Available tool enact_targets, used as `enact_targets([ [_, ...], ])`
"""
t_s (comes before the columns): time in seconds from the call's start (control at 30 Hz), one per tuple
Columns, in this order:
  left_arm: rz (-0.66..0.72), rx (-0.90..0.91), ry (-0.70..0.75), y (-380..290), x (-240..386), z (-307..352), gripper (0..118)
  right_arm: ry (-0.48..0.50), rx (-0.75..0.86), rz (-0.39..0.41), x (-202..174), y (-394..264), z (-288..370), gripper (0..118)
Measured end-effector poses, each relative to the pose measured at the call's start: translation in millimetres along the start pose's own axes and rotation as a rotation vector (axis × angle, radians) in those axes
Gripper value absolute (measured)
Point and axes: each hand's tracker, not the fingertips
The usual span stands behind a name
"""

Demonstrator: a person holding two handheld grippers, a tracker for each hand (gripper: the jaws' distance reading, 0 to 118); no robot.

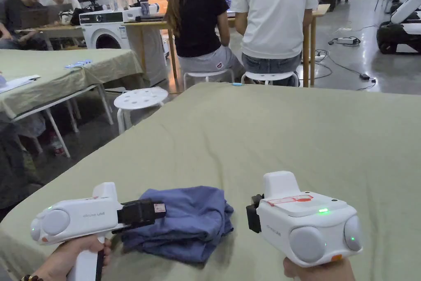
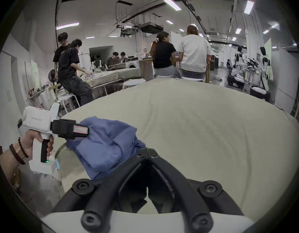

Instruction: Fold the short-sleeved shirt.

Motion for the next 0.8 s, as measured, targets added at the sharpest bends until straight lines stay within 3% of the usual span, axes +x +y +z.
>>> enact_targets([
  [0.03, -0.047, -0.008, 0.023, 1, 7, 1, 118, 0.001, -0.001, -0.005, 1, 0, 3, 0],
  [0.07, -0.045, 0.019, 0.038, 2, 15, 10, 111, 0.003, -0.001, -0.008, 2, 0, 8, 0],
  [0.23, -0.052, 0.088, 0.081, 20, 43, 17, 118, -0.005, 0.018, -0.004, 21, 2, 35, 0],
  [0.27, -0.075, 0.099, 0.105, 22, 58, 20, 108, -0.014, 0.026, -0.016, 28, 4, 42, 0],
  [0.3, -0.094, 0.132, 0.12, 23, 76, 23, 74, -0.017, 0.031, -0.022, 36, 7, 52, 0],
  [0.37, -0.152, 0.192, 0.112, 24, 115, 25, 48, -0.033, 0.038, -0.035, 54, 12, 68, 0],
  [0.4, -0.189, 0.211, 0.13, 19, 145, 22, 21, -0.044, 0.055, -0.04, 66, 15, 79, 0],
  [0.43, -0.213, 0.241, 0.153, 16, 169, 21, 1, -0.06, 0.073, -0.043, 77, 19, 91, 0],
  [0.53, -0.264, 0.255, -0.011, 13, 261, 14, 0, -0.118, 0.126, -0.047, 123, 33, 137, 0],
  [0.8, -0.487, 0.372, -0.099, 14, 469, -36, 0, -0.336, 0.28, -0.059, 257, 88, 263, 0],
])
